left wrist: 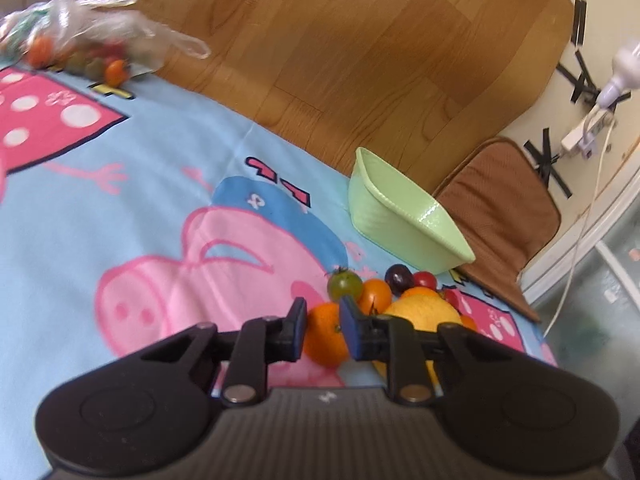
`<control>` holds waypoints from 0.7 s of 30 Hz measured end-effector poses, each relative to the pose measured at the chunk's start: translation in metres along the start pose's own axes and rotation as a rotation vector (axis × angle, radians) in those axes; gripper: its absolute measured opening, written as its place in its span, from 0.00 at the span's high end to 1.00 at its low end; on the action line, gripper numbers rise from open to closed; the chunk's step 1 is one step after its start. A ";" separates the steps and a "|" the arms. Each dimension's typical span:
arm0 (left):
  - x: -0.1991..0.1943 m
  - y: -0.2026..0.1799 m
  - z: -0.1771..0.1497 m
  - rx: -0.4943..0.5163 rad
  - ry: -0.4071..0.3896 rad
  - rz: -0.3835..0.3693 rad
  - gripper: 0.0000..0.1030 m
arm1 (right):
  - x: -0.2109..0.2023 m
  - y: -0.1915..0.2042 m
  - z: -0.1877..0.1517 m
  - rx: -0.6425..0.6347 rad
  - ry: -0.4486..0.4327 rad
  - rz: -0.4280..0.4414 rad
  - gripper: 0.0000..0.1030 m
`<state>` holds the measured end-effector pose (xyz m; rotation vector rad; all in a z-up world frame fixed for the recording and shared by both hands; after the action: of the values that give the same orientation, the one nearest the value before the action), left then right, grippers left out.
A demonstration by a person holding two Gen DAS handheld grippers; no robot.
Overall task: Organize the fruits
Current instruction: 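Carry both tangerines into the light-green bowl and open both tools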
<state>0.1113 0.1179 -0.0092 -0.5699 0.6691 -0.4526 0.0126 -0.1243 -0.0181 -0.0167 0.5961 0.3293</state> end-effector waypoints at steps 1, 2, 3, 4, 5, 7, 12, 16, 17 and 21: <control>-0.007 0.000 -0.004 -0.006 0.000 -0.006 0.87 | -0.001 0.000 0.001 0.002 -0.006 0.007 0.59; -0.013 0.000 -0.009 -0.010 0.006 -0.017 0.91 | -0.003 0.000 0.002 0.007 -0.015 0.017 0.59; -0.017 -0.001 -0.013 -0.011 0.018 -0.026 0.98 | -0.004 0.001 0.003 0.009 -0.025 0.027 0.60; -0.020 -0.002 -0.018 -0.012 0.031 -0.024 0.98 | -0.006 0.002 0.004 0.006 -0.035 0.034 0.60; -0.021 -0.002 -0.023 -0.006 0.042 -0.014 0.98 | -0.005 0.003 0.004 -0.001 -0.039 0.037 0.59; -0.022 -0.003 -0.028 0.018 0.054 0.013 0.97 | -0.001 0.005 0.003 -0.014 -0.029 0.025 0.59; -0.031 -0.021 -0.017 0.156 -0.011 0.068 0.56 | -0.003 0.000 0.000 0.004 -0.031 0.014 0.59; -0.018 -0.047 -0.008 0.393 -0.028 0.136 0.42 | -0.004 -0.002 0.000 0.008 -0.035 -0.001 0.58; -0.011 -0.051 -0.007 0.446 -0.018 0.163 0.42 | -0.004 -0.003 -0.001 0.012 -0.030 0.001 0.58; 0.016 -0.049 -0.007 0.561 0.057 0.224 0.46 | -0.002 -0.003 -0.004 0.014 -0.019 -0.001 0.56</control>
<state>0.1073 0.0692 0.0094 0.0486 0.6167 -0.4227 0.0095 -0.1278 -0.0205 0.0000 0.5793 0.3236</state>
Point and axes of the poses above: each gripper's, at about its wrist camera, not at the fingertips, and x roughly the way its jaws point, y to its left, z to its top, the point moved 3 cm from there along x, roughly the way its jaws point, and after that the axes turned 8 degrees about -z, right-handed, at the moved point
